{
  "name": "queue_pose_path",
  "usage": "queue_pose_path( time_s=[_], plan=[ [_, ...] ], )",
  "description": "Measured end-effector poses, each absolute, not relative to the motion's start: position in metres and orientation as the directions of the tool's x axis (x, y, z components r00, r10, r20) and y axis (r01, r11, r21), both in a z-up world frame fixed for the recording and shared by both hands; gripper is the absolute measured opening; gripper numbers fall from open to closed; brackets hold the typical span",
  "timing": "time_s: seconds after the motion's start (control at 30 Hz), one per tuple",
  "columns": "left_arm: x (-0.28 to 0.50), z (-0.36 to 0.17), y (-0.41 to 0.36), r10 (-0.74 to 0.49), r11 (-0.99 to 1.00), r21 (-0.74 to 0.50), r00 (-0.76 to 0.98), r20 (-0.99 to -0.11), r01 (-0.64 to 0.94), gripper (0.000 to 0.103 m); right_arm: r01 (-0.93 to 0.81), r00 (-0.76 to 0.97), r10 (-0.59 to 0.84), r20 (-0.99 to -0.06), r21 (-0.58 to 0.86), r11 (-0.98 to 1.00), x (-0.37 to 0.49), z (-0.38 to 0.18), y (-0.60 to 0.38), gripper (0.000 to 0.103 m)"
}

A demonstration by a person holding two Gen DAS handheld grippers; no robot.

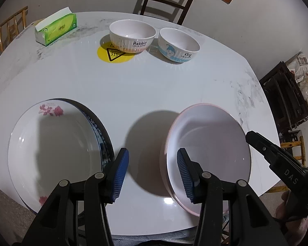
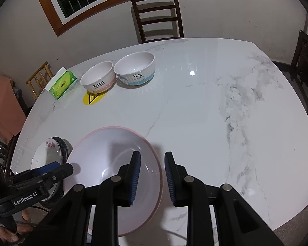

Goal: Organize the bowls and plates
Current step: 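Lower the pink bowl onto the table and open the left tool, then move the left tool to the rim of the white 'Dog' bowl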

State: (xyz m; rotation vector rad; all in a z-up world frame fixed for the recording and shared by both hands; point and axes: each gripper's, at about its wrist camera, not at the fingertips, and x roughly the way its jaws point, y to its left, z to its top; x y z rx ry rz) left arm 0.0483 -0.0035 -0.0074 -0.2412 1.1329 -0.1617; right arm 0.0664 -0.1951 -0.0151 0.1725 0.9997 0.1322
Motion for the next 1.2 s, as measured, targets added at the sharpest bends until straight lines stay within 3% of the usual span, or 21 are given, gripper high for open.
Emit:
queue_pose_path(
  time_s=[0.53, 1.2],
  plan=[
    [0.075, -0.004, 0.0, -0.22, 0.97, -0.243, 0.412, -0.884, -0.003, 0.046, -0.077, 0.502, 0.191, -0.843, 0.177, 0.981, 0.1, -0.022, -0.202, 0.025],
    [0.164, 0.01, 0.013, -0.289, 0.94, -0.336, 0.397, -0.871, -0.053, 0.044, -0.145, 0.452, 0.286, -0.845, 0.246, 0.958, 0.204, -0.016, -0.216, 0.024]
  ],
)
